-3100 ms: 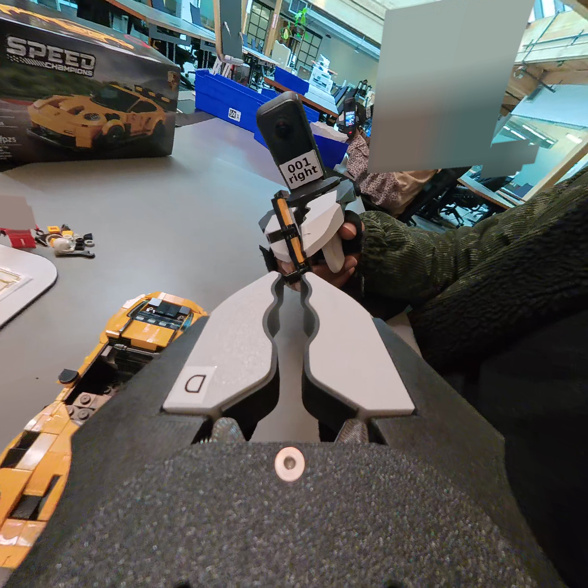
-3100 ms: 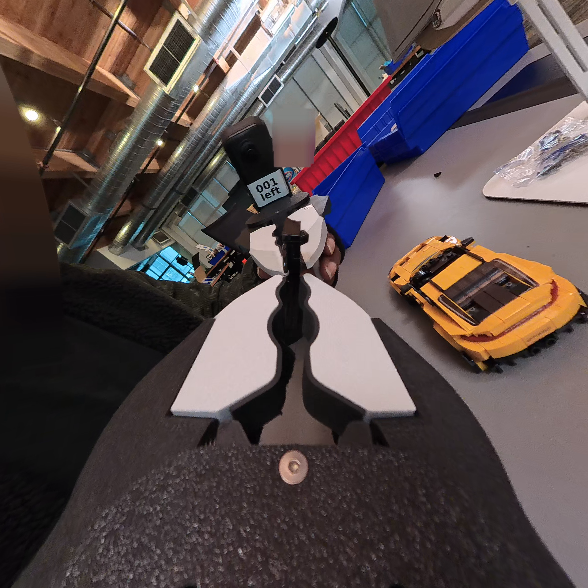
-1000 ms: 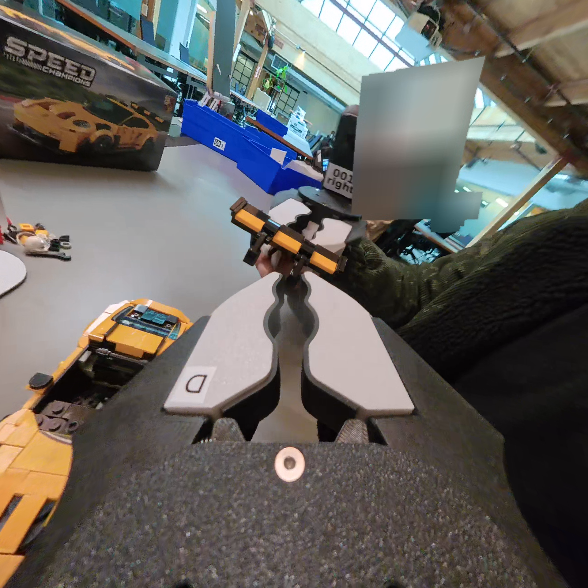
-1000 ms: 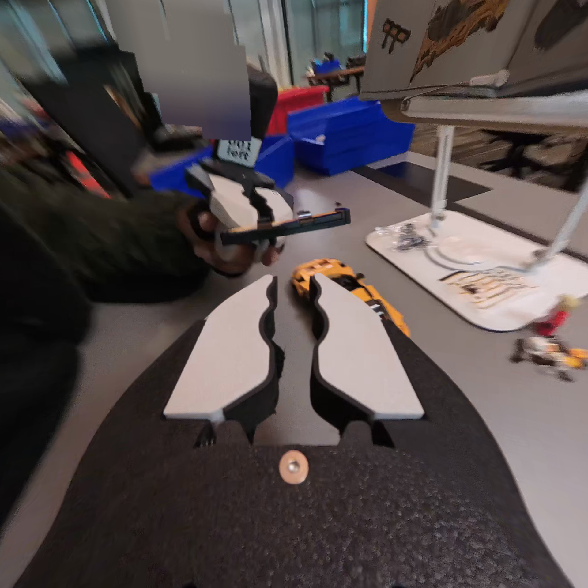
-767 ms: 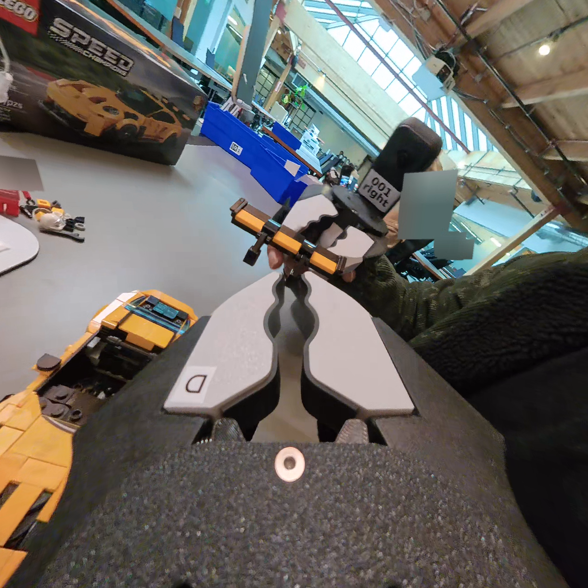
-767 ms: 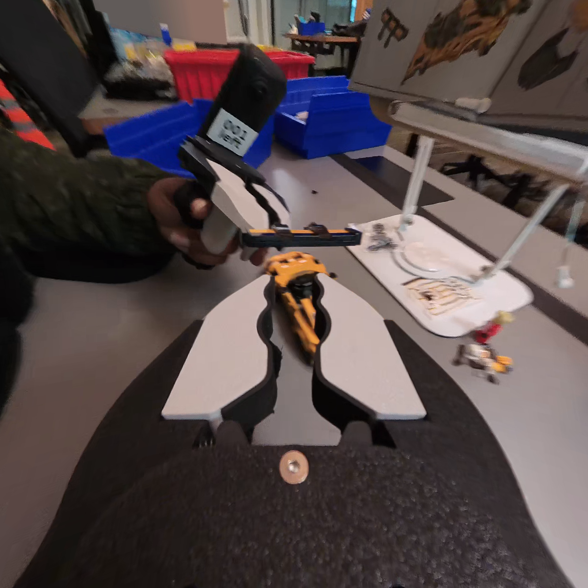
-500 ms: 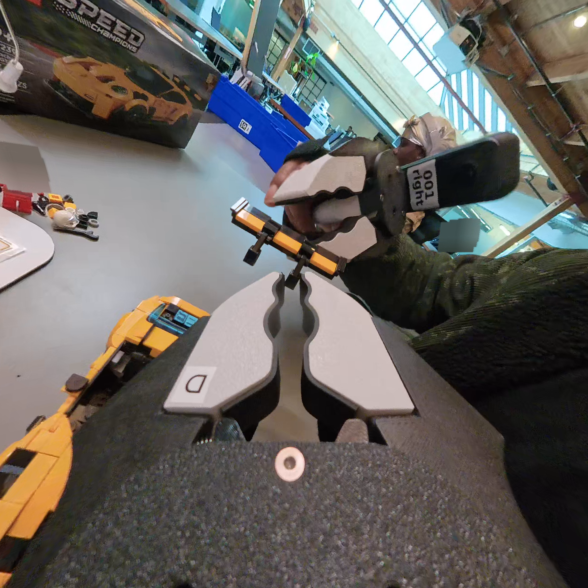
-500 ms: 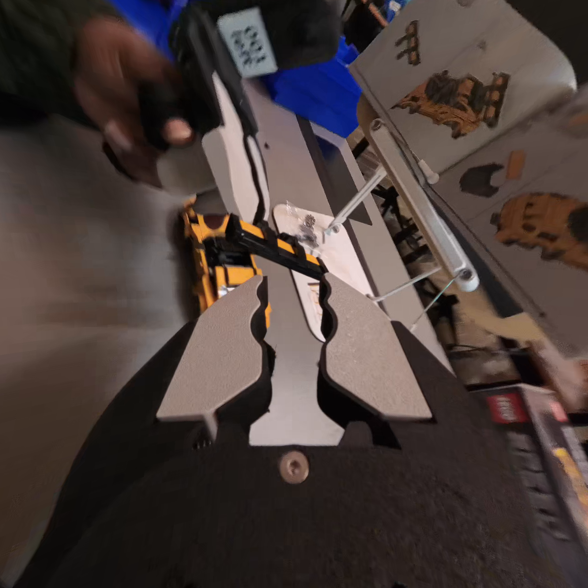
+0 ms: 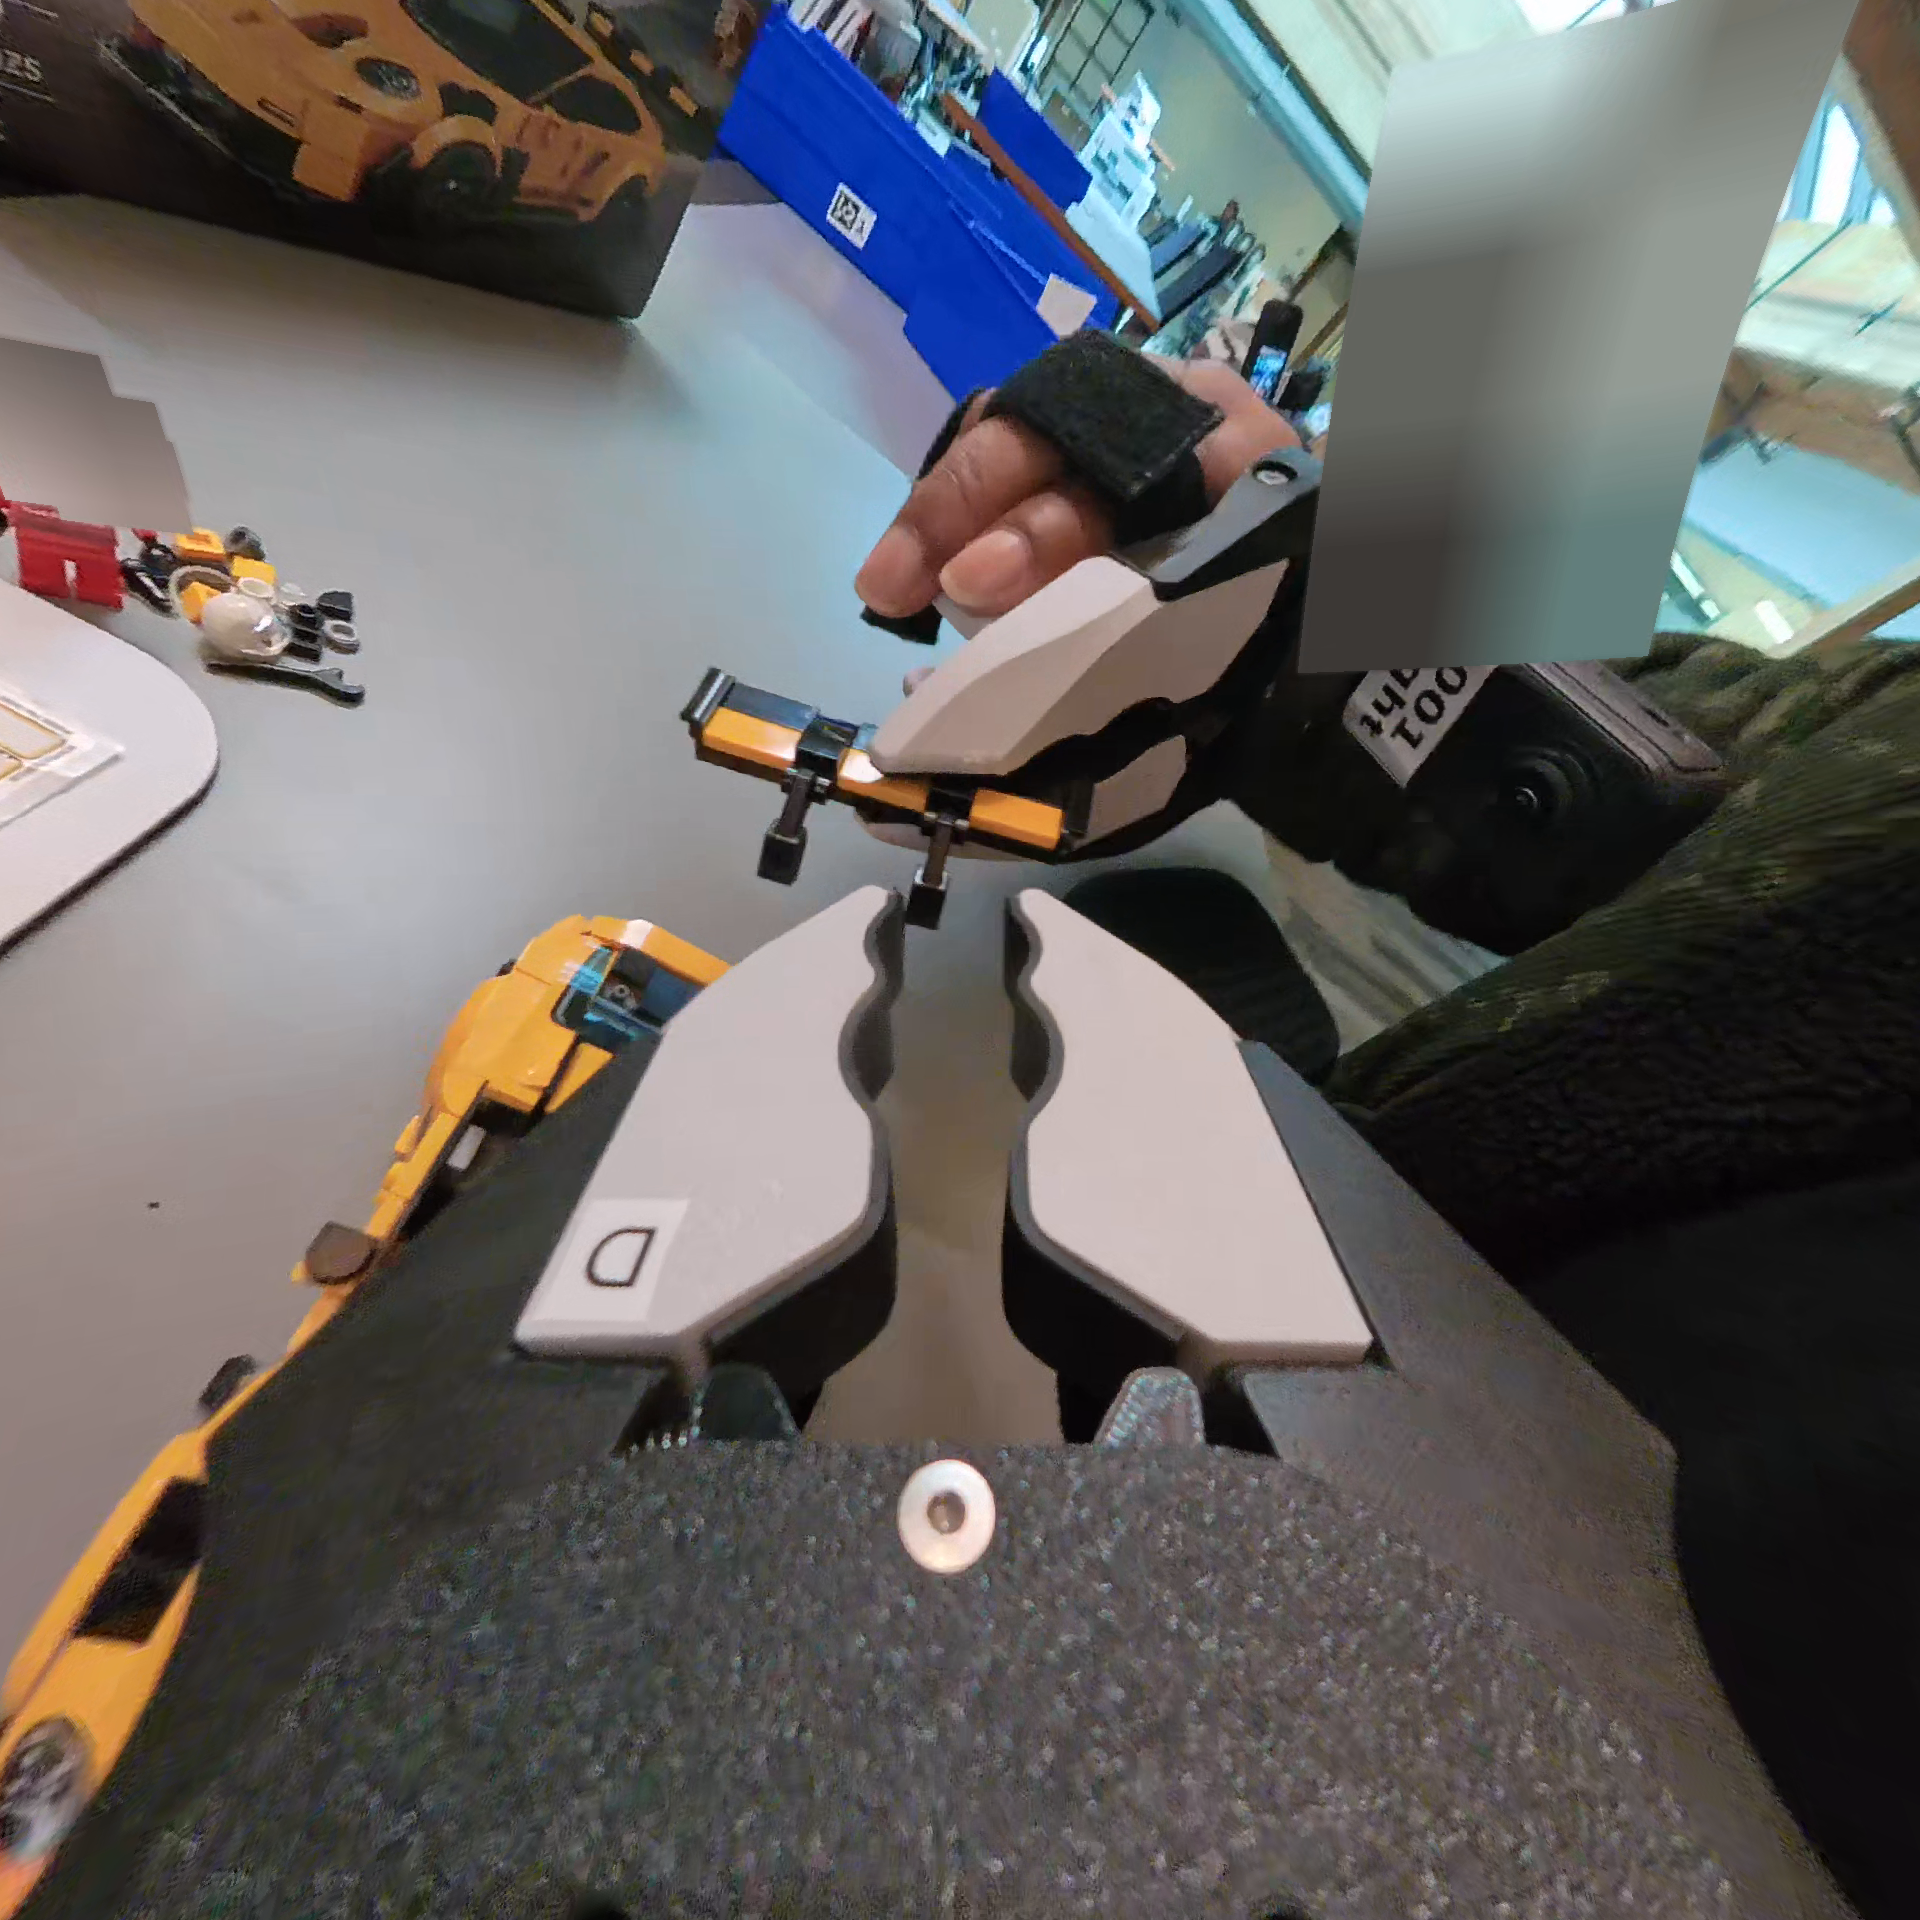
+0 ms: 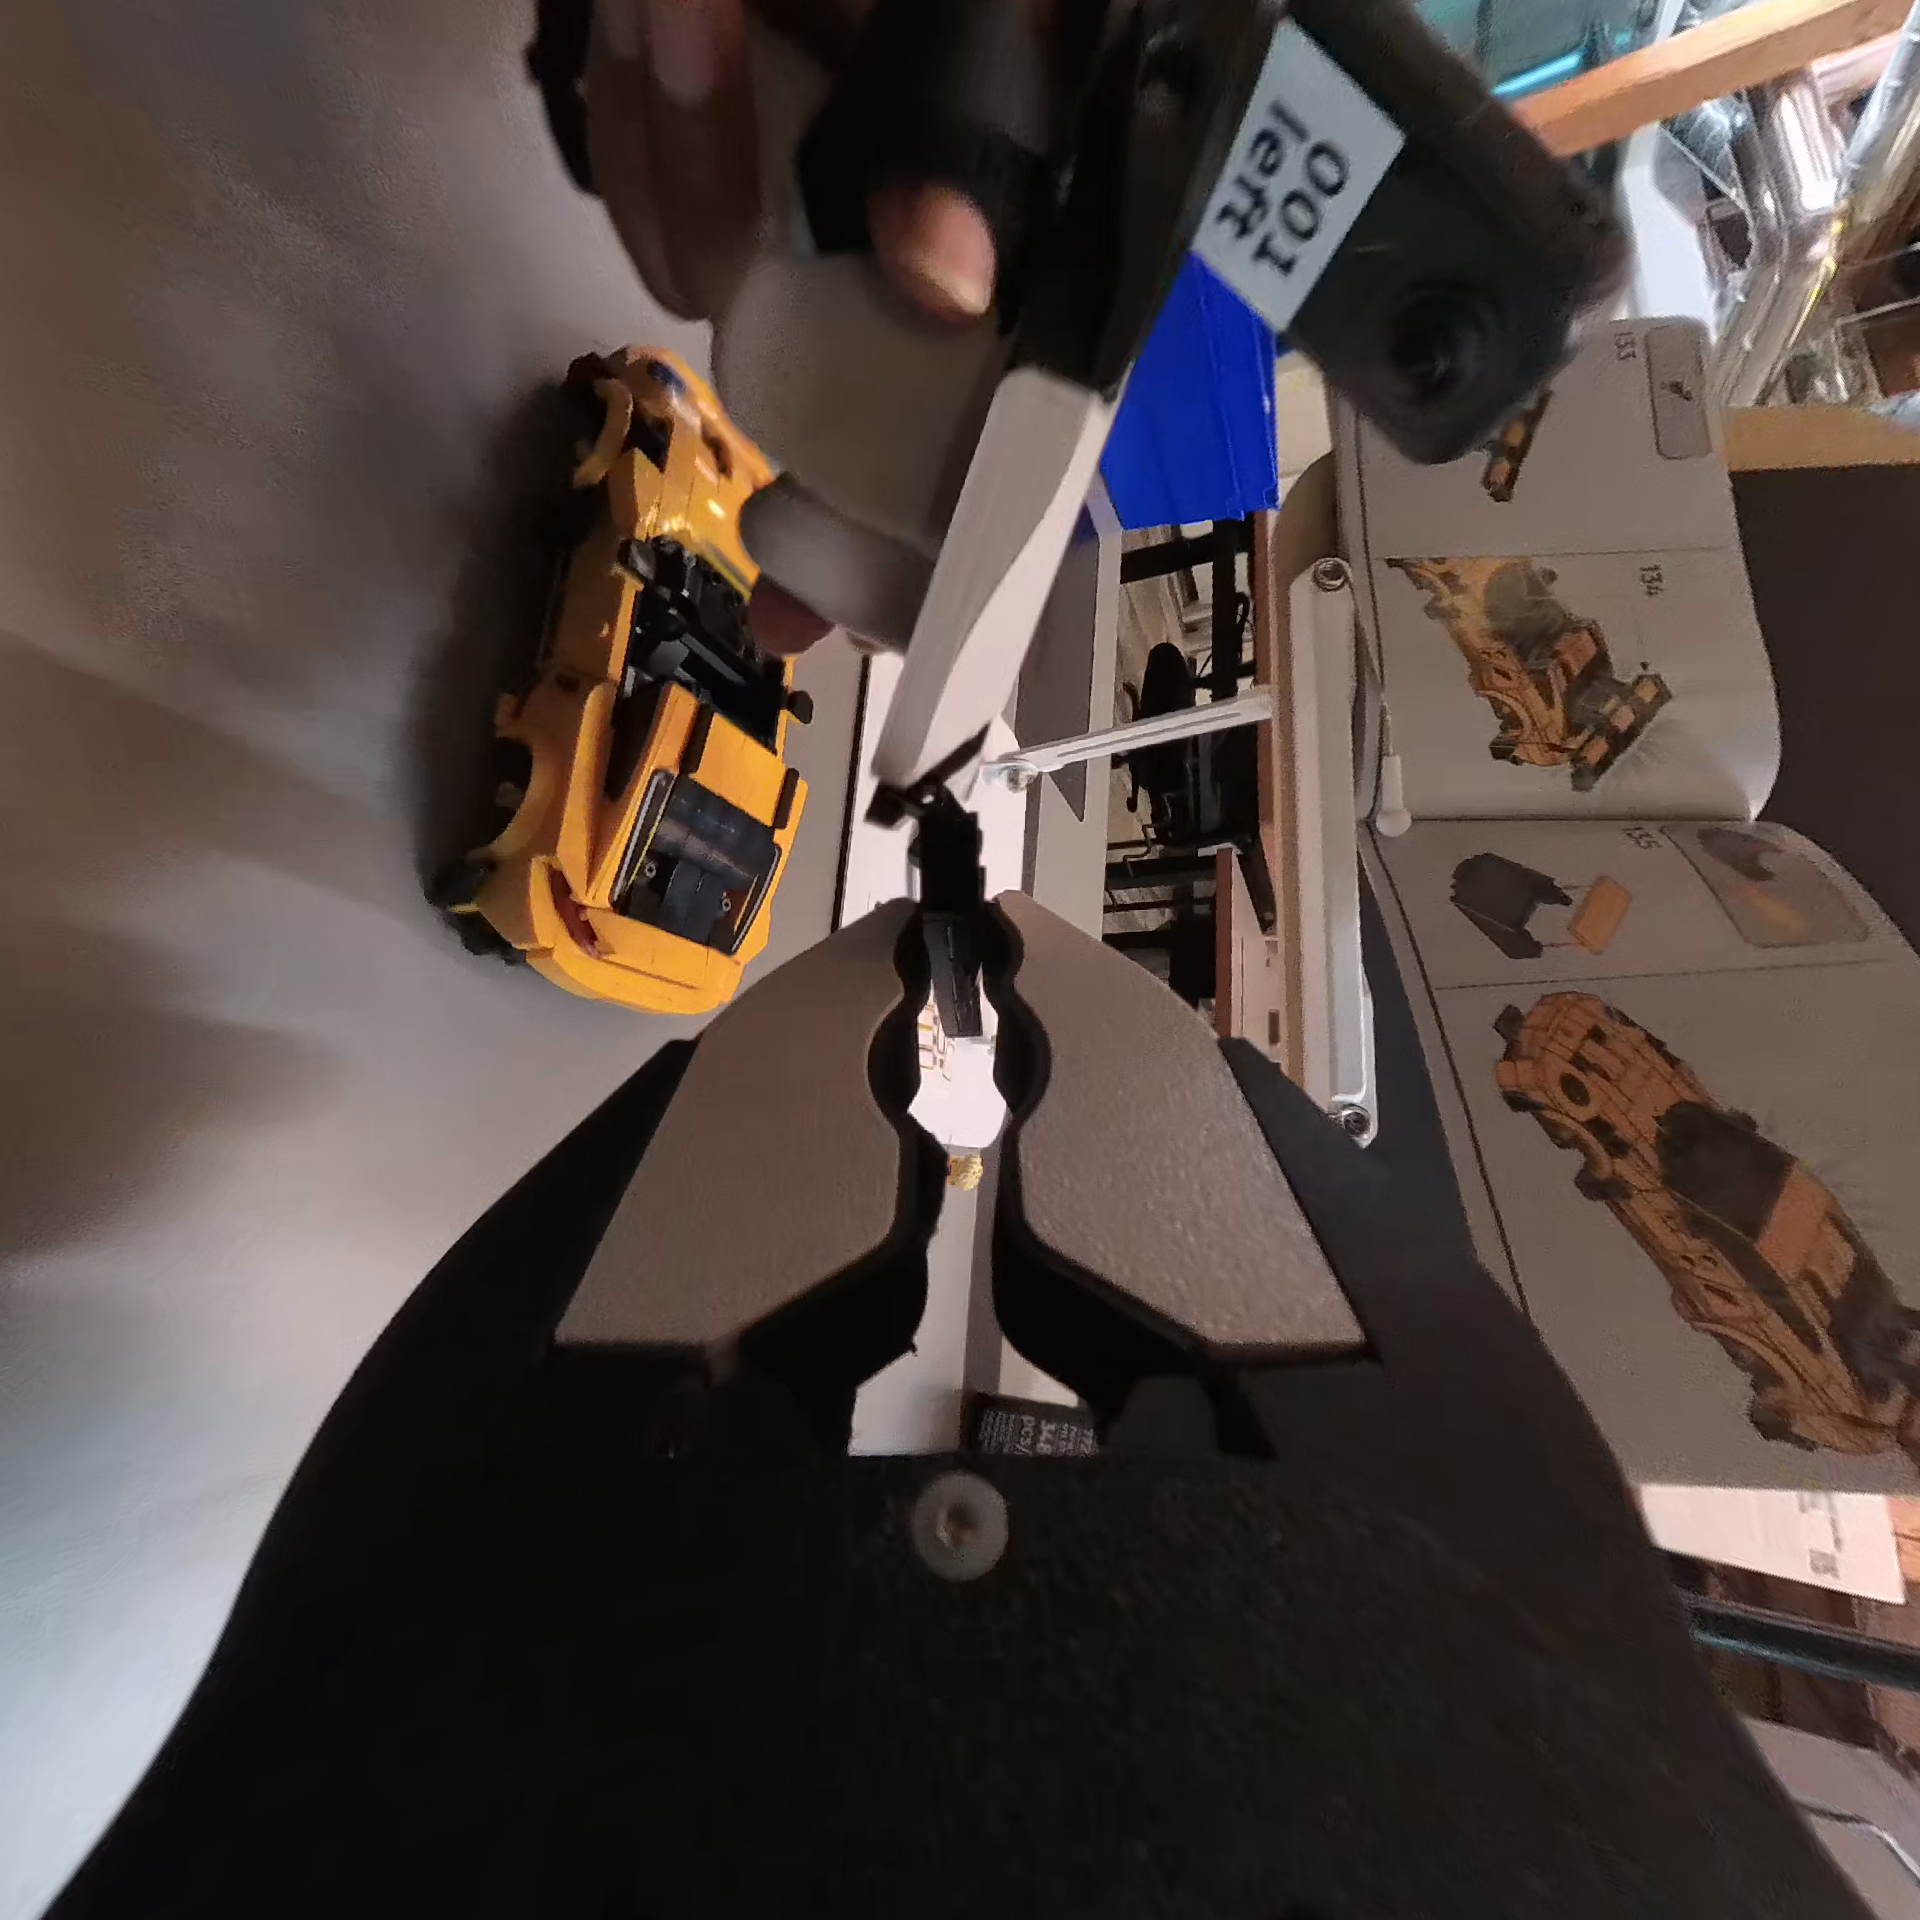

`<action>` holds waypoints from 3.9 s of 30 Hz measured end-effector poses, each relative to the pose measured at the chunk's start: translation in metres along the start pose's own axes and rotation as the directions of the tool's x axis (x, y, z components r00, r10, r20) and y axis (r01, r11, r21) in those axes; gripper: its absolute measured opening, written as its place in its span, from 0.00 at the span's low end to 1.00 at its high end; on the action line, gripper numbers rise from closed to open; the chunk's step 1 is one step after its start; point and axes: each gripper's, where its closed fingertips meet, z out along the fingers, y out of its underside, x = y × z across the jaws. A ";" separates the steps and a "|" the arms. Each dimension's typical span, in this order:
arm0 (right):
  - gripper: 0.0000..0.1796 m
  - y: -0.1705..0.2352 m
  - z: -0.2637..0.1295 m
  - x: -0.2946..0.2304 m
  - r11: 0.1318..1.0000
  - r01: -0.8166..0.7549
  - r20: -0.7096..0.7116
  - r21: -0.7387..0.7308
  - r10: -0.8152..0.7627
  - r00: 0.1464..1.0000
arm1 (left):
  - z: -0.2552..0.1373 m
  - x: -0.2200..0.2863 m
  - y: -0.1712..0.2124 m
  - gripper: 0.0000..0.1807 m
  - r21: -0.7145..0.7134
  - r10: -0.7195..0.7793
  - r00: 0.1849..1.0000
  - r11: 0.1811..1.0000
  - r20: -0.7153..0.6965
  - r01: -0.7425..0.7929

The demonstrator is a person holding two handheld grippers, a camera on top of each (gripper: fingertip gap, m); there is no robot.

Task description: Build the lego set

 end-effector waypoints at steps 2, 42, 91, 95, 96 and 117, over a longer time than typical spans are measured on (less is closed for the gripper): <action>0.05 0.006 0.003 -0.004 0.999 0.049 0.020 -0.011 -0.049 0.999 | -0.007 -0.005 -0.003 0.11 -0.016 0.055 0.997 0.998 0.057 -0.054; 0.05 0.008 0.024 -0.046 0.881 0.472 0.170 -0.040 -0.459 0.872 | 0.012 -0.065 0.017 0.02 -0.545 0.553 0.820 0.738 0.147 -0.399; 0.05 0.013 0.029 -0.047 0.873 0.475 0.215 -0.112 -0.445 0.869 | -0.004 -0.046 0.034 0.03 -0.606 0.619 0.785 0.636 0.031 -0.478; 0.05 0.017 0.030 -0.045 0.862 0.483 0.218 -0.157 -0.447 0.868 | 0.001 -0.048 0.033 0.04 -0.601 0.622 0.783 0.636 0.027 -0.485; 0.05 0.017 0.031 -0.045 0.859 0.485 0.220 -0.162 -0.448 0.867 | 0.001 -0.050 0.032 0.04 -0.605 0.629 0.777 0.631 0.033 -0.485; 0.05 0.017 0.032 -0.045 0.857 0.491 0.265 -0.155 -0.443 0.857 | 0.005 -0.054 0.033 0.02 -0.521 0.631 0.776 0.667 0.016 -0.532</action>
